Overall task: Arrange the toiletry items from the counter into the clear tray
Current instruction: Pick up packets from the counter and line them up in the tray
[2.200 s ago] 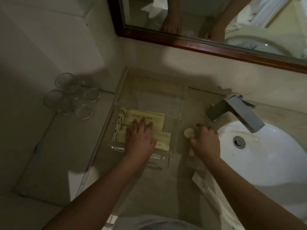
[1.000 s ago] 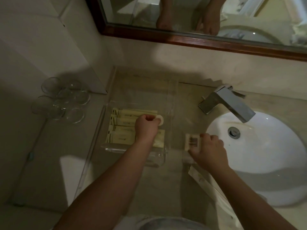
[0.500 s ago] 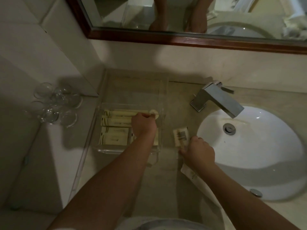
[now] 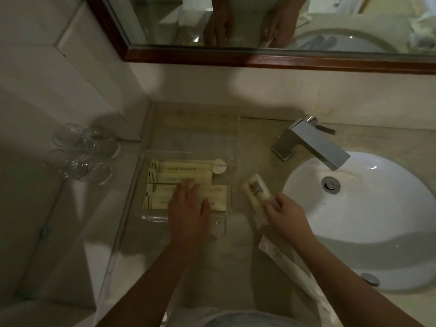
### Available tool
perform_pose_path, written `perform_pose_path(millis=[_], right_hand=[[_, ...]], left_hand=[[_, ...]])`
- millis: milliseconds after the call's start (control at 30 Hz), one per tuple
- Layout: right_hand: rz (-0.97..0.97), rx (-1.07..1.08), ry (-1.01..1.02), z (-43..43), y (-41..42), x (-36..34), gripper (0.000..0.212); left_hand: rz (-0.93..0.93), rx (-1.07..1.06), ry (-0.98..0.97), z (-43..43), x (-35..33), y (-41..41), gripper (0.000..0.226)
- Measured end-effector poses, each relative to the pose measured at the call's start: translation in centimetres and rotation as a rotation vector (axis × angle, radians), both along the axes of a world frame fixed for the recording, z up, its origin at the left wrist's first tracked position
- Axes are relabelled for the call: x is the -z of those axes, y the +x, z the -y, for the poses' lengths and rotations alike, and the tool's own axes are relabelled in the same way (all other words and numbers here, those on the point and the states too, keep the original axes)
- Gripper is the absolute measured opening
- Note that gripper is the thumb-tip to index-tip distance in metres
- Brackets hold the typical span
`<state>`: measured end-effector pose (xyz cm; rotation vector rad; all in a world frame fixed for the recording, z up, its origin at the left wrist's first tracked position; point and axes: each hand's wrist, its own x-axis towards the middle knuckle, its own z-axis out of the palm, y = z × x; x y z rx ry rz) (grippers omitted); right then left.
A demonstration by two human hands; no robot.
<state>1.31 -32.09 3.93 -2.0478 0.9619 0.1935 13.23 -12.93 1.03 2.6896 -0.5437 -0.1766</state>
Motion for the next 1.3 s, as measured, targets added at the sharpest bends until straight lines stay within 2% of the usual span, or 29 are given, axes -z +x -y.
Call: perform_pose_path(millis=[100,200,333,467,633,767,833,1033,1067,1167,1267,1300], right_hand=[[0.173,0.087,0.075,-0.8,0.4,-1.6,0.013],[0.29,0.019,0.175,-2.2,1.2,-3.2,0.011],[0.264,-0.097,0.271,-4.3,4.4,-3.7,0.005],[0.214,-0.024,0.348,-6.6,9.0,-2.3,0.004],[0.113,0.088,0.347,-9.3,14.0,0.5,0.016],[0.082,0.129,0.323,-11.1,17.2,1.8,0.013],[0.094,0.176,0.356,-11.8,18.3,2.4,0.009],[0.113,0.26,0.407,-13.1,19.4,2.8,0.006],[0.125,0.277,0.44,-13.2,19.3,2.8,0.01],[0.17,0.305,0.476,-13.1,18.8,2.9,0.047],[0.198,0.347,0.529,-13.1,17.8,2.2,0.066],[0.207,0.355,0.545,-13.1,17.3,1.7,0.067]], left_hand=[[0.013,-0.022,0.138,-2.7,0.9,1.5,0.05],[0.004,0.012,0.235,-4.6,1.5,2.4,0.058],[-0.006,0.033,0.233,-5.5,1.8,2.5,0.057],[0.015,0.014,0.196,-5.4,1.6,2.0,0.055],[-0.022,-0.127,0.037,-5.5,1.3,2.5,0.044],[-0.001,-0.324,-0.226,-5.9,0.6,3.7,0.052],[0.033,-0.354,-0.303,-6.2,0.6,4.3,0.056],[-0.019,-0.016,-0.135,-6.0,1.2,5.9,0.054],[-0.032,0.017,-0.133,-5.9,1.3,6.0,0.053],[-0.098,0.068,-0.057,-5.8,1.2,6.4,0.055],[-0.099,0.123,0.105,-5.7,1.4,7.0,0.056],[-0.084,0.135,0.133,-5.6,1.4,7.1,0.055]])
